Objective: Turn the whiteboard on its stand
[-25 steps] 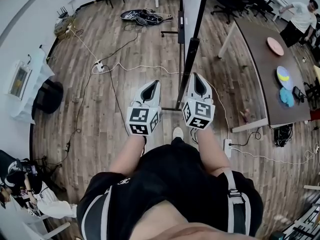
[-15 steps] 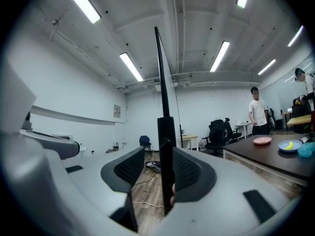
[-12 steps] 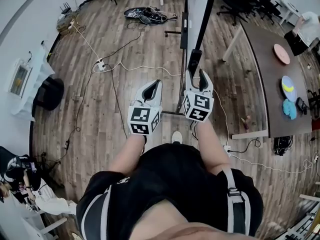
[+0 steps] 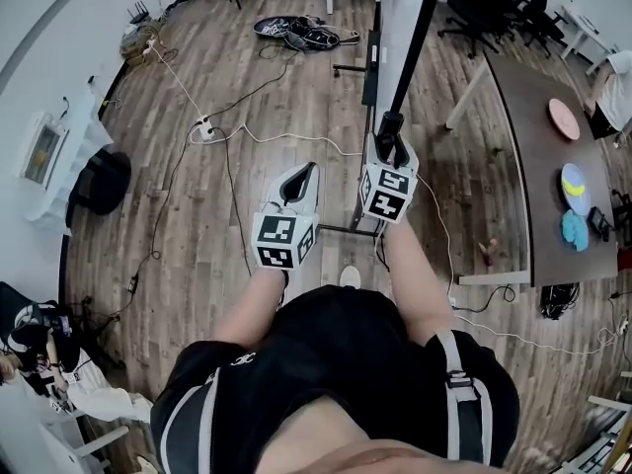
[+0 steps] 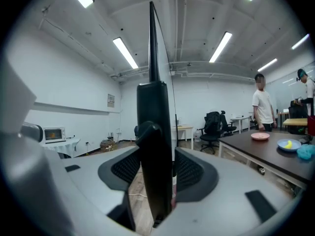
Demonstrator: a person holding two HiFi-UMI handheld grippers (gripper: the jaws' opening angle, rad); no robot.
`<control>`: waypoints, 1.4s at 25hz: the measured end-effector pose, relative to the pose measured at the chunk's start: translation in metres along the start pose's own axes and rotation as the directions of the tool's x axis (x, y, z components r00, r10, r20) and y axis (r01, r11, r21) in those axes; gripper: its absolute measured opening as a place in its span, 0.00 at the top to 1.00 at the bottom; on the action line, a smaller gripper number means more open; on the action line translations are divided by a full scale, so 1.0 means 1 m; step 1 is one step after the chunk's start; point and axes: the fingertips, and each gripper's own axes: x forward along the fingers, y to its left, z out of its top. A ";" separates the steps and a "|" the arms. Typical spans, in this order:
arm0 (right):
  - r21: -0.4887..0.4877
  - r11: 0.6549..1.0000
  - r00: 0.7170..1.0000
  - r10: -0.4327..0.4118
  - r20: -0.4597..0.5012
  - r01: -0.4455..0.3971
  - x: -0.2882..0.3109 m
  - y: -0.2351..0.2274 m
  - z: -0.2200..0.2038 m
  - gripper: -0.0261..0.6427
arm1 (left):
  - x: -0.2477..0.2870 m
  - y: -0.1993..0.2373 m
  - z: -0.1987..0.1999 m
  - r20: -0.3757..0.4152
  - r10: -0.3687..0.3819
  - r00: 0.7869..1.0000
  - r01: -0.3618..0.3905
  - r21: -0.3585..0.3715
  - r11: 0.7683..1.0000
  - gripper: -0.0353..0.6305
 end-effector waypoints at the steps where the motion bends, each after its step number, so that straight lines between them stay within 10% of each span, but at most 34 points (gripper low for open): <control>1: -0.012 1.000 1.000 -0.008 -0.003 0.008 0.001 0.000 -0.002 0.64 | 0.001 0.000 0.000 -0.001 -0.003 1.000 0.003 0.000 1.000 0.93; 35: -0.058 0.998 0.999 -0.039 0.020 0.040 -0.087 0.015 -0.017 0.67 | -0.052 -0.042 -0.014 0.003 -0.094 0.996 0.094 -0.003 0.996 0.93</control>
